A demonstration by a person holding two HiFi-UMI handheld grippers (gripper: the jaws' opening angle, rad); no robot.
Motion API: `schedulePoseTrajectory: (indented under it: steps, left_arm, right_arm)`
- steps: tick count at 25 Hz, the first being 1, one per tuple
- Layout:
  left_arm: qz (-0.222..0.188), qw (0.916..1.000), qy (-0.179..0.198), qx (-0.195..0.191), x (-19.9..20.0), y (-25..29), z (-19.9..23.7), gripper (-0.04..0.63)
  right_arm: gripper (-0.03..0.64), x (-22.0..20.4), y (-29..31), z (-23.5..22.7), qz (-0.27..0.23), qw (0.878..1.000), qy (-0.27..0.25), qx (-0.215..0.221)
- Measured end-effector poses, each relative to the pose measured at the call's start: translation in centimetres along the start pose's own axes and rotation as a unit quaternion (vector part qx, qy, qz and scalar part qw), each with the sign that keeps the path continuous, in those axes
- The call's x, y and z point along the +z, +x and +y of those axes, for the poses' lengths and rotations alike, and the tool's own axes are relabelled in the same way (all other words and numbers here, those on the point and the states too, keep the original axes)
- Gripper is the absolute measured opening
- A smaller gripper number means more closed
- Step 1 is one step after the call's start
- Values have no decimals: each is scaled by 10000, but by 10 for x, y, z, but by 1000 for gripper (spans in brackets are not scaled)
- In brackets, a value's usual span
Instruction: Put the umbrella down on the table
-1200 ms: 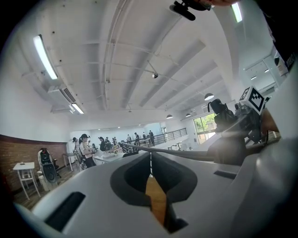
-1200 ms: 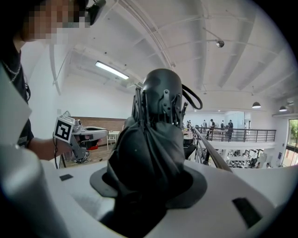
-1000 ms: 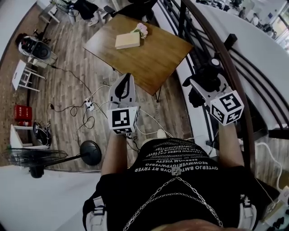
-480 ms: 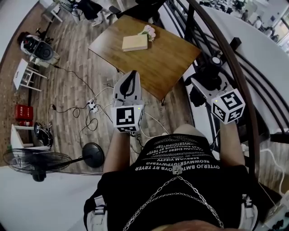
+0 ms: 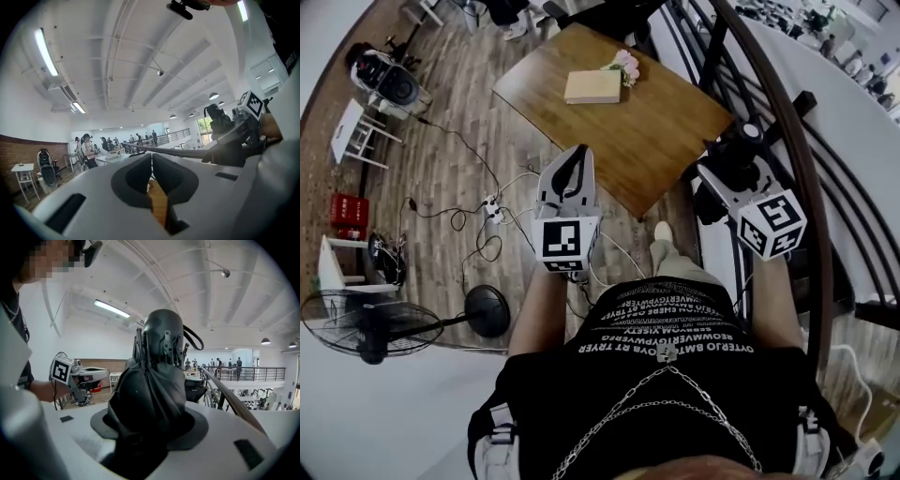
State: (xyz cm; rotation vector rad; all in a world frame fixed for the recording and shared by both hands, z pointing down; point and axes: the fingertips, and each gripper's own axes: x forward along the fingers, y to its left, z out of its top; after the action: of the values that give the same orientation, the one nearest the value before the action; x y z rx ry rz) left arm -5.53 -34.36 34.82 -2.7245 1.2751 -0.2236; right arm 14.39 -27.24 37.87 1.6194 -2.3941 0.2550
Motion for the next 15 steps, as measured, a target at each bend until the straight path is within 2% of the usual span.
schedulePoseTrajectory:
  steps: [8,15]
  left_arm:
    - [34,10000,-28,76,-8,61,10,31]
    - [112,9999,-126,0,-20,111,3,31]
  right_arm:
    - [249,-15,64,-37,182,9994,127,278]
    - [248,-26,106,-72,189,9985,461,244]
